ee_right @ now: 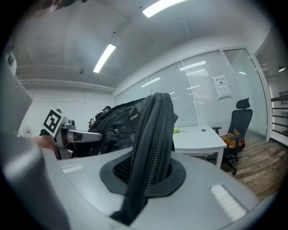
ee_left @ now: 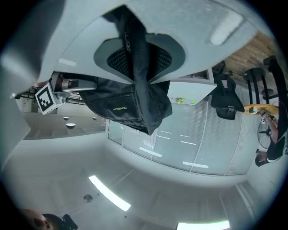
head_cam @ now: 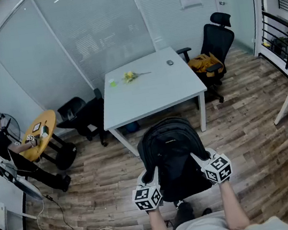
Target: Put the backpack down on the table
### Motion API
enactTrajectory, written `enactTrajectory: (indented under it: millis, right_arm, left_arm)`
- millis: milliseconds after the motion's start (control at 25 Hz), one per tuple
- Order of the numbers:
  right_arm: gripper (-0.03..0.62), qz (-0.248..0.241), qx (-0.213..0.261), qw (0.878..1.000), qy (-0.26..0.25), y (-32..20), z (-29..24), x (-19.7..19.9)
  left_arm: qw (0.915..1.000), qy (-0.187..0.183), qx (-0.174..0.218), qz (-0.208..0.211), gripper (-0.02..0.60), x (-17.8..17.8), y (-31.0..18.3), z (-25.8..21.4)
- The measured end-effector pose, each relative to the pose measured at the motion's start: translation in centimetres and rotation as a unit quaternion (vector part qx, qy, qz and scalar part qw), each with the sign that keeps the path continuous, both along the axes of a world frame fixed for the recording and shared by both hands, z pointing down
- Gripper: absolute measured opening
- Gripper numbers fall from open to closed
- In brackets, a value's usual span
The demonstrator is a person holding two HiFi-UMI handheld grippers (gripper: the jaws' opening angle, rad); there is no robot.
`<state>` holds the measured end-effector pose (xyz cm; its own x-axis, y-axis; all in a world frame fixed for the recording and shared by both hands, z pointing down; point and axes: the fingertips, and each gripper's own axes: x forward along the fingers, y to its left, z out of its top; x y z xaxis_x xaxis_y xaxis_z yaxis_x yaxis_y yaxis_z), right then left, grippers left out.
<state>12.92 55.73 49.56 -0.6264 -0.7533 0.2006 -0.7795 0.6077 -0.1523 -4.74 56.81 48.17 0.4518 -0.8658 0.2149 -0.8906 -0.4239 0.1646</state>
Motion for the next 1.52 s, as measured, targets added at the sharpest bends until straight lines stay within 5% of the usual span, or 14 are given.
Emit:
enactTrajectory:
  millis: [880,1520]
  right_arm:
    - [0.023,-0.001,0.004,1.000,-0.008,-0.4,-0.5,0.5]
    - [0.023,0.021,0.009,1.000,-0.006,-17.2,-1.5,-1.4]
  left_arm:
    - [0.9999,0.002,0.010,-0.001,0.071,0.4,-0.4,-0.8]
    - [0.9993,0.011,0.015,0.031,0.071,-1.7,-18.5,-1.5]
